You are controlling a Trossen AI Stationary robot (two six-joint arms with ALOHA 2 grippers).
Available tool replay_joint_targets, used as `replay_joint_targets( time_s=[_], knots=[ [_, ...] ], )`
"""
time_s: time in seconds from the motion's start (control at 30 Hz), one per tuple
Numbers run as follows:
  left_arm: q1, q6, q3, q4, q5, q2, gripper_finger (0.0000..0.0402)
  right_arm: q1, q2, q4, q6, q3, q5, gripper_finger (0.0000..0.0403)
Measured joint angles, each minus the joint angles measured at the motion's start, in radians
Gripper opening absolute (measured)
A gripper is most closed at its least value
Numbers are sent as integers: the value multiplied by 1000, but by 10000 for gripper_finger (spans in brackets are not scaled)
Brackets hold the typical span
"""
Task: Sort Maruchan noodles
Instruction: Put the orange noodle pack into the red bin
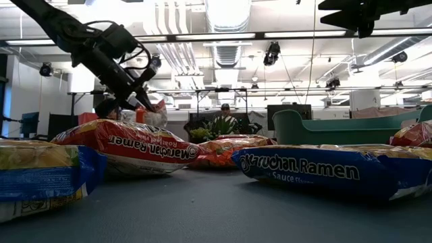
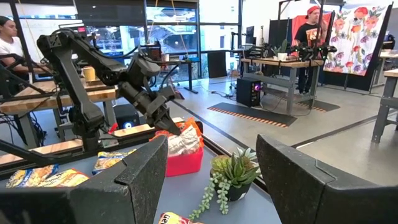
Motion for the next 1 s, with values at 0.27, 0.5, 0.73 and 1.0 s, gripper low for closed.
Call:
replay_joint_targets(
  time_s=[0.27,0.5,0.73,1.0],
  knots=[
    [1,10,0,9,27,13,31,0,0,0,0,0,0,233],
    [2,4,0,-27,129,-30,27,0,0,0,0,0,0,233],
    [8,28,0,-49,102,3,21,0,0,0,0,0,0,233],
    [8,46,-1,-42,81,8,68,0,0,0,0,0,0,233]
  ],
)
